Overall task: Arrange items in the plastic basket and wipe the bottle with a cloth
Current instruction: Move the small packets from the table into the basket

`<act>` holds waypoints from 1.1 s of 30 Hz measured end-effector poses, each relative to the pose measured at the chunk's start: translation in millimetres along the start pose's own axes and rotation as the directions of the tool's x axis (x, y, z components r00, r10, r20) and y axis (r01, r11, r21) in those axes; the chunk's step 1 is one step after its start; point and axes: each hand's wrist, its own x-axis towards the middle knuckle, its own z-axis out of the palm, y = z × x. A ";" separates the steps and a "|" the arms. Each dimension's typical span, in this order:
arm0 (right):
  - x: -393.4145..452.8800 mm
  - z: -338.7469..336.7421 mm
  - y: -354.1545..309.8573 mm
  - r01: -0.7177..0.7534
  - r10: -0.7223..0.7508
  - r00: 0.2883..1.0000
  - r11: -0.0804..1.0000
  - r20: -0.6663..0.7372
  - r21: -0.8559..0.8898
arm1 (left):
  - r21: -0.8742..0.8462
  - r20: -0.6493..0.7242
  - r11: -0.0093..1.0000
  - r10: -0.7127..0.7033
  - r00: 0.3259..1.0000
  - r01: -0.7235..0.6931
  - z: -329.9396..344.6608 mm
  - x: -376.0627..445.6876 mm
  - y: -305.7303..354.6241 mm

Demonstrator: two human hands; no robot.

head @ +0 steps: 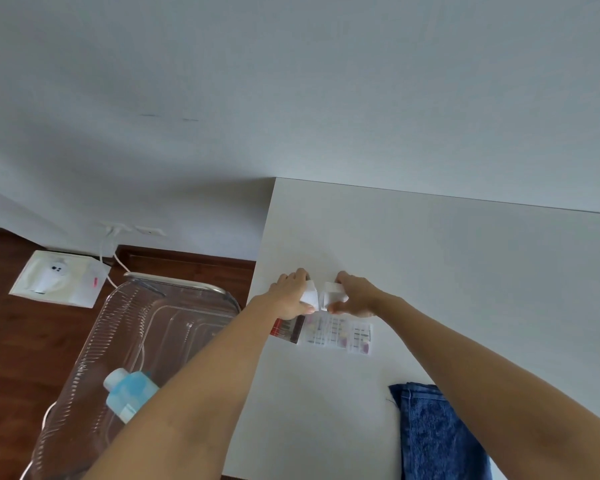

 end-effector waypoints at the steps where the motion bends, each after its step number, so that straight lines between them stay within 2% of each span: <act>1: -2.1 -0.9 1.9 0.000 0.002 1.000 0.998 -0.029 0.071 | -0.063 -0.019 0.998 -0.009 1.000 0.008 -1.3 -2.3 -0.3; 5: -9.7 -10.3 7.0 0.002 0.047 0.987 0.952 -0.151 0.307 | -0.332 -0.111 0.943 -0.079 0.991 0.038 -17.6 -15.3 1.0; 8: -13.8 -17.8 -1.0 0.045 0.049 0.985 0.855 -0.166 0.517 | -0.506 -0.146 0.862 -0.115 0.982 0.026 -33.4 -31.7 -2.8; 10: -15.9 -18.7 -13.7 0.078 0.001 0.991 0.803 -0.133 0.591 | -0.707 -0.119 0.707 -0.126 0.985 0.005 -40.5 -46.8 -10.5; 12: -17.9 -14.6 -32.6 0.082 -0.050 0.997 0.726 -0.066 0.683 | -0.828 -0.131 0.559 -0.122 0.984 -0.041 -44.1 -64.7 -20.7; 15: -19.4 -0.5 -68.0 0.034 -0.125 0.991 0.608 0.053 0.793 | -0.915 -0.162 0.393 -0.154 0.975 -0.090 -42.4 -92.9 -41.7; 19: -19.3 28.4 -116.7 -0.081 -0.157 0.971 0.496 0.181 0.864 | -0.997 -0.072 0.022 -0.257 0.964 -0.068 -31.2 -130.2 -80.5; 22: -16.5 55.3 -149.1 -0.147 -0.141 0.962 0.456 0.234 0.878 | -0.984 -0.005 -0.162 -0.391 0.920 -0.074 -22.1 -154.1 -116.1; 24: -12.8 75.8 -167.8 -0.182 -0.136 0.955 0.432 0.263 0.884 | -0.968 0.027 -0.234 -0.458 0.888 -0.091 -17.2 -167.0 -141.3; 27: -6.8 107.8 -192.9 -0.251 -0.109 0.942 0.396 0.317 0.883 | -0.960 0.064 -0.262 -0.535 0.842 -0.094 -10.5 -178.6 -177.5; 33: 21.1 165.1 -227.7 -0.315 0.073 0.948 0.314 0.308 0.896 | -0.932 0.138 -0.335 -0.680 0.720 -0.138 5.6 -175.0 -238.4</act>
